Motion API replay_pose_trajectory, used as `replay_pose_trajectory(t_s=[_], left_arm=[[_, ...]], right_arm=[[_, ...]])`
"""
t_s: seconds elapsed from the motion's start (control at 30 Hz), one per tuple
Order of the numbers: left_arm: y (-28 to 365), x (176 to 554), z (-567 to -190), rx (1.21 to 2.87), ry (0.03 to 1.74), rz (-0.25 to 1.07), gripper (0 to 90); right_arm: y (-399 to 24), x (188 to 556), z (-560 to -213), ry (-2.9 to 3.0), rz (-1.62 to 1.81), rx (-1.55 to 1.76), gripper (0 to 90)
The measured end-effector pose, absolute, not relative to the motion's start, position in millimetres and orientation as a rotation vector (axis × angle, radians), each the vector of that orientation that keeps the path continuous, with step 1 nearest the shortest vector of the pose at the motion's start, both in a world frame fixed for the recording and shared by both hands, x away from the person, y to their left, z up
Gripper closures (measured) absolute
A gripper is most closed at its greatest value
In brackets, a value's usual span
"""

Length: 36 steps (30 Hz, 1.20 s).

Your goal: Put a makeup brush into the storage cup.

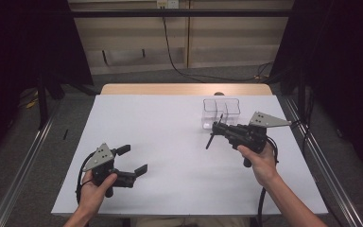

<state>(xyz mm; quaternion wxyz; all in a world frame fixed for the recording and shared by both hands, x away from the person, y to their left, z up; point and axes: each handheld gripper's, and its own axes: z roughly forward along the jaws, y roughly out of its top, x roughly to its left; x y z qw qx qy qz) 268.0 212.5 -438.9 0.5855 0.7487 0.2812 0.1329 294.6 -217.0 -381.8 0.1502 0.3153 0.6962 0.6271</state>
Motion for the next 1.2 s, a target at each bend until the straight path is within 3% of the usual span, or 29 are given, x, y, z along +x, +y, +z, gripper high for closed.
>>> replay_pose_trajectory(t_s=[1.2], left_arm=[[235.2, 259.4, -449.0, 1.727, 0.733, 0.353, 2.2]], right_arm=[[-236.7, 351.1, -346.9, 1.873, 1.713, 0.965, 83.8]])
